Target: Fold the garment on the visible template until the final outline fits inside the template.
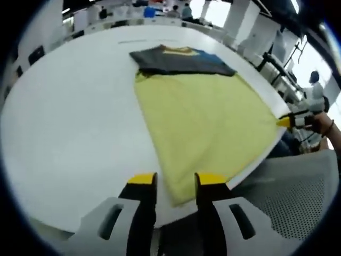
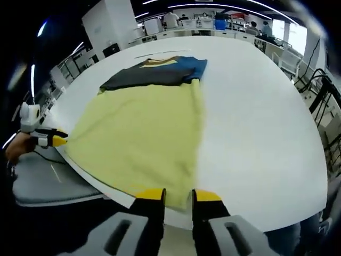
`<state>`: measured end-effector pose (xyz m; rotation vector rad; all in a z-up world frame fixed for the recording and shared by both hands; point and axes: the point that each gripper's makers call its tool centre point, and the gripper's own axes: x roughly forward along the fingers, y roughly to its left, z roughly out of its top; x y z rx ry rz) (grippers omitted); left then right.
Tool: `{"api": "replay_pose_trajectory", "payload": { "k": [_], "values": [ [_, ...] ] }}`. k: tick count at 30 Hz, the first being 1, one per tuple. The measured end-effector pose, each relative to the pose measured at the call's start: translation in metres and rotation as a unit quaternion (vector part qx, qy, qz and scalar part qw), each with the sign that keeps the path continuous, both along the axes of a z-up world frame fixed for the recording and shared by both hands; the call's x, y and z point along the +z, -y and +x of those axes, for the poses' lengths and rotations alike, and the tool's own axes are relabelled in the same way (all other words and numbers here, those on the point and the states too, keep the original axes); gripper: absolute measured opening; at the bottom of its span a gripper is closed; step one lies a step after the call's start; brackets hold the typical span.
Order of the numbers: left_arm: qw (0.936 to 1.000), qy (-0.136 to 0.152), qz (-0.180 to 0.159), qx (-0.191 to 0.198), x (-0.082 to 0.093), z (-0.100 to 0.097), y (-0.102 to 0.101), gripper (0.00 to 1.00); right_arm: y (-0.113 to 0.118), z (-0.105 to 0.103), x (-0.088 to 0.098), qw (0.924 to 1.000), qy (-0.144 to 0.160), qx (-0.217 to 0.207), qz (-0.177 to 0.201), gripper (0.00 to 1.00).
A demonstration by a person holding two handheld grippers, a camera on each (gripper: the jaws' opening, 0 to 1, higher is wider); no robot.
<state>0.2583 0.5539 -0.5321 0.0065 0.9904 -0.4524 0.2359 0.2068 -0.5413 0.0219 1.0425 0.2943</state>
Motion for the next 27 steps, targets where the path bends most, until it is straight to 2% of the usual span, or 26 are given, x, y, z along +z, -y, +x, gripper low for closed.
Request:
{"api": "replay_pose_trajectory", "payload": {
  "k": [3,10,11,17,19,20,27],
  "values": [
    [0.9999,-0.006,0.015,-0.002,-0.003,-0.005,-0.002,0.20,0.003,-0.001,-0.002,1.0000,0.000,-0.005,0.002,0.13],
    [0.9992,-0.030,0.016,0.020,-0.008,-0.013,-0.003,0.13,0.002,-0.001,-0.003,0.9999,0.001,-0.012,0.008,0.08],
    [0.9993,-0.023,0.014,0.026,-0.008,-0.010,-0.003,0.12,0.002,-0.001,-0.003,0.9999,0.001,-0.013,0.008,0.07],
    [0.9984,-0.032,0.014,0.044,-0.008,-0.012,-0.003,0.07,0.001,-0.001,-0.003,0.9999,0.001,-0.013,0.011,0.00],
    [0.9974,-0.038,0.022,0.058,-0.010,-0.013,-0.007,0.02,0.001,-0.001,-0.003,0.9999,0.001,-0.010,0.011,0.00],
    [0.9960,-0.044,0.004,0.078,-0.010,-0.013,-0.004,0.02,0.000,-0.001,-0.003,0.9998,0.001,-0.011,0.015,0.00],
    [0.9969,-0.051,0.023,0.055,-0.010,-0.016,-0.005,0.00,0.002,-0.004,-0.001,0.9993,-0.002,-0.021,0.031,0.00]
  ]
}}
